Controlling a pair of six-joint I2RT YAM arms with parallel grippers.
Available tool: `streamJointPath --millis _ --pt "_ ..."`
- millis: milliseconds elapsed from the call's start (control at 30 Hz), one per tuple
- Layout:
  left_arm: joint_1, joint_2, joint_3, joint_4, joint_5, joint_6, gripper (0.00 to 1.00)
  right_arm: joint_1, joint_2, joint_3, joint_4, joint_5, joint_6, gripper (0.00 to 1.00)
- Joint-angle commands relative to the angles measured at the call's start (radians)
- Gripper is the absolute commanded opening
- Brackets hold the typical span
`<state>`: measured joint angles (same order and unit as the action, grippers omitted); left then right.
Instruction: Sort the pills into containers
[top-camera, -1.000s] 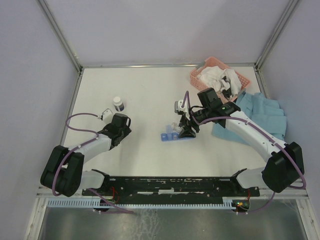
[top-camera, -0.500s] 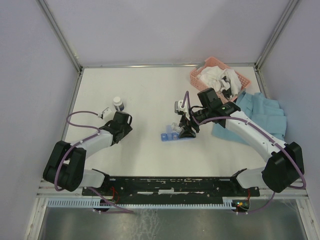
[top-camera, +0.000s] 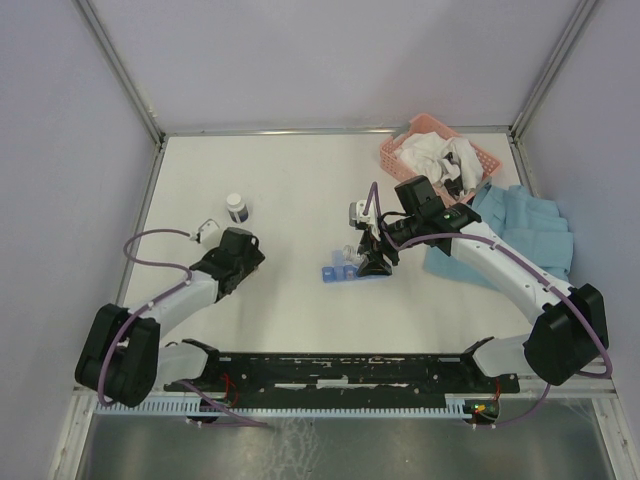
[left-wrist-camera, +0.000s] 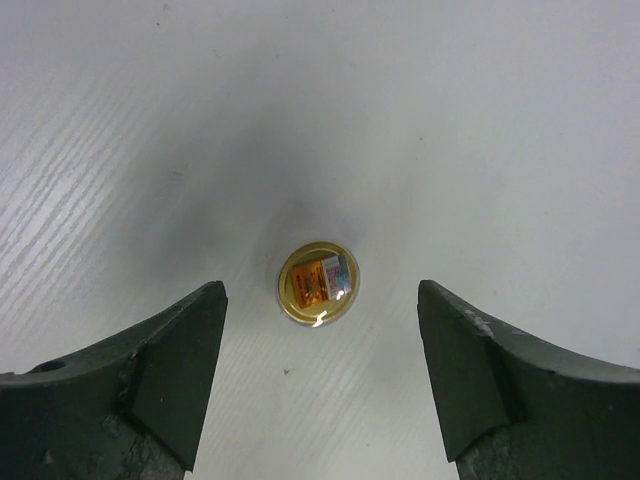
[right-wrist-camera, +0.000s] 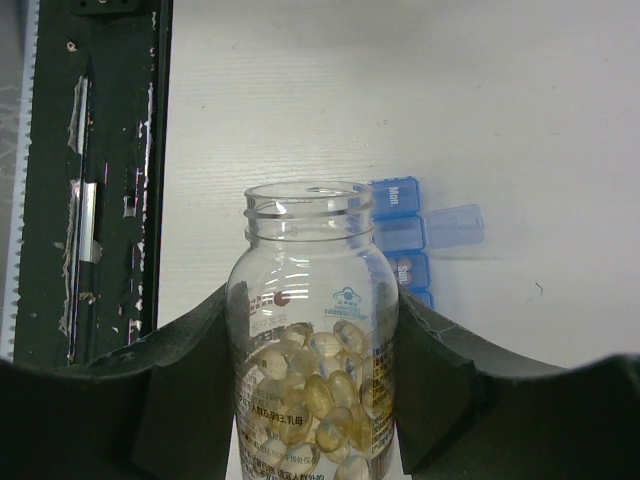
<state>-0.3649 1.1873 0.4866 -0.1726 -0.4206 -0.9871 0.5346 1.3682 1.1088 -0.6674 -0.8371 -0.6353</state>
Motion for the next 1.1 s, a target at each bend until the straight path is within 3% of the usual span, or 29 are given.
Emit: streamJointPath --millis 0,333,467,633,800,1067 --pt "0.005 -0.153 -0.085 0.119 0.075 0.012 0.84 -0.001 -0.02 0.026 0.011 -0.034 -0.011 0.01" --pt "0.005 -0.577 -0.285 0.345 0.274 0.189 0.93 -0.004 -0.019 0.022 0.017 -0.052 -0.012 0.01" --pt "0.004 -0.64 -0.37 0.551 0.412 0.212 0.95 -0.005 -0.024 0.02 0.019 -0.062 -0.014 0.01" --pt "0.005 -0.617 -0.481 0.926 0.554 0.209 0.99 -0.019 -0.028 0.017 0.033 -0.104 0.01 0.01" --pt "-0.002 -0.487 -0.396 0.945 0.676 0.338 0.98 -0.087 -0.056 -0.03 0.214 -0.185 0.192 0.01" --pt "-0.154 -0.368 -0.361 1.015 0.494 0.467 0.95 -0.246 -0.219 -0.081 0.698 -0.072 0.676 0.01"
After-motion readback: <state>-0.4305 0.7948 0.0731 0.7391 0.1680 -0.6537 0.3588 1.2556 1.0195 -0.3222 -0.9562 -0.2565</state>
